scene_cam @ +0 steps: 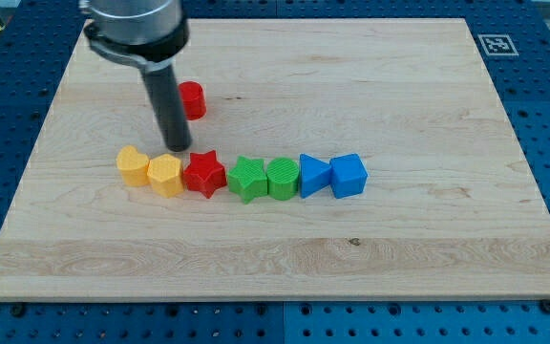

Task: Slide the red circle slightly down

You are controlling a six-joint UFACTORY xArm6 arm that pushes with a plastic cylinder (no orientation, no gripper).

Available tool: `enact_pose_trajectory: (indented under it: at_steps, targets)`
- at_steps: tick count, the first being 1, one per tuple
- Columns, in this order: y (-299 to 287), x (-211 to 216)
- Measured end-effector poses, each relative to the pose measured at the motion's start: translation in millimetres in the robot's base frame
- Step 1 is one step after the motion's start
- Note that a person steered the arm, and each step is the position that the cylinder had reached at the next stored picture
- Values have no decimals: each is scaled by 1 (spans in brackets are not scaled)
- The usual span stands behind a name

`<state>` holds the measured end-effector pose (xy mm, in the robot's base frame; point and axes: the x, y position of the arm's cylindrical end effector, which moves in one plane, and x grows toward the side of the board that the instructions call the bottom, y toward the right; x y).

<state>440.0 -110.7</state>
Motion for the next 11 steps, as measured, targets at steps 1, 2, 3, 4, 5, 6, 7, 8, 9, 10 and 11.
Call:
enact_pose_trajectory:
  at_steps: [1, 2, 3, 4, 5, 6, 7, 8, 9, 10, 11]
  targets:
    - [29, 0]
    - [51, -3]
    - [58, -31]
    - [58, -60]
    - [55, -86]
    - [44, -99]
    - [29, -101]
    - [9, -98]
    - [-12, -87]
    - [-35, -77]
    - [-49, -73]
